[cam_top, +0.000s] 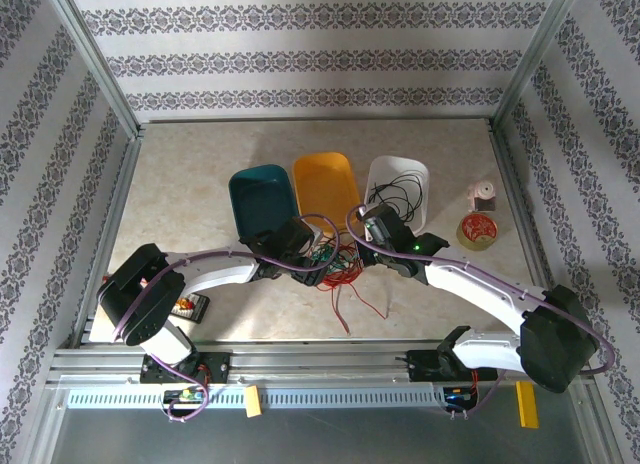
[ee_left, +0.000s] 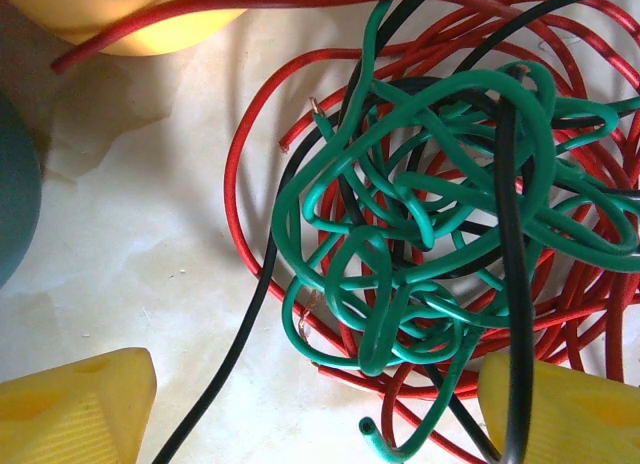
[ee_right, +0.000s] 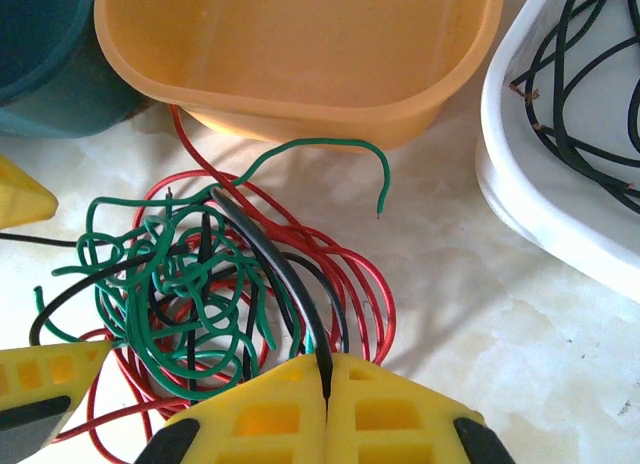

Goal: Untangle the cables

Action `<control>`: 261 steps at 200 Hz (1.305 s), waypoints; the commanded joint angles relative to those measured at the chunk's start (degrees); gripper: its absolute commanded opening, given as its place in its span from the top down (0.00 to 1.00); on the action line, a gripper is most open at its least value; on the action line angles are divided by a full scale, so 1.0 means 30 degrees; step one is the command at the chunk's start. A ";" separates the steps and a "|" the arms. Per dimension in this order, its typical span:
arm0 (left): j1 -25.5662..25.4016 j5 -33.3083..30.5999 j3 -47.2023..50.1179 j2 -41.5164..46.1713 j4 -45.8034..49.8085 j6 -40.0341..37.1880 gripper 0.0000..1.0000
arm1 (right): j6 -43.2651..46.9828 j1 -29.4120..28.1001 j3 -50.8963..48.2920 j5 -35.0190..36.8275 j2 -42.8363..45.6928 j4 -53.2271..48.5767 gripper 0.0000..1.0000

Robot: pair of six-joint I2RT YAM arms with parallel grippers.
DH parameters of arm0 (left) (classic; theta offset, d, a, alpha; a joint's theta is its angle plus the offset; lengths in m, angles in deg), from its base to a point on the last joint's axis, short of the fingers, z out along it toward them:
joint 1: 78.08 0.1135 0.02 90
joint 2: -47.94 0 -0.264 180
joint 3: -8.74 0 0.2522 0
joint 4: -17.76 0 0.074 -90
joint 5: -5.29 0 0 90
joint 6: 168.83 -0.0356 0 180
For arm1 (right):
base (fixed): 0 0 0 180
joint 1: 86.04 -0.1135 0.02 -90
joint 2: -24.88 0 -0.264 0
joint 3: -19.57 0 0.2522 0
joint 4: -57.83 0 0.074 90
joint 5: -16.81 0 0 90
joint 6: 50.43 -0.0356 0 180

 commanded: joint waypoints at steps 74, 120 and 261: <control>-0.0368 0.0150 0.0177 -0.0434 0.0535 -0.0240 0.16 | 0.0313 -0.0817 -0.0307 0.0356 -0.0133 0.0248 0.87; -0.0370 0.0355 0.0150 -0.0444 0.0556 -0.0242 0.16 | 0.0109 -0.0982 -0.0352 0.0619 -0.0582 0.0501 0.71; -0.0397 0.0477 0.0064 -0.0677 0.0621 -0.0291 0.16 | 0.0110 -0.0377 -0.0010 0.2057 0.1911 0.0406 1.00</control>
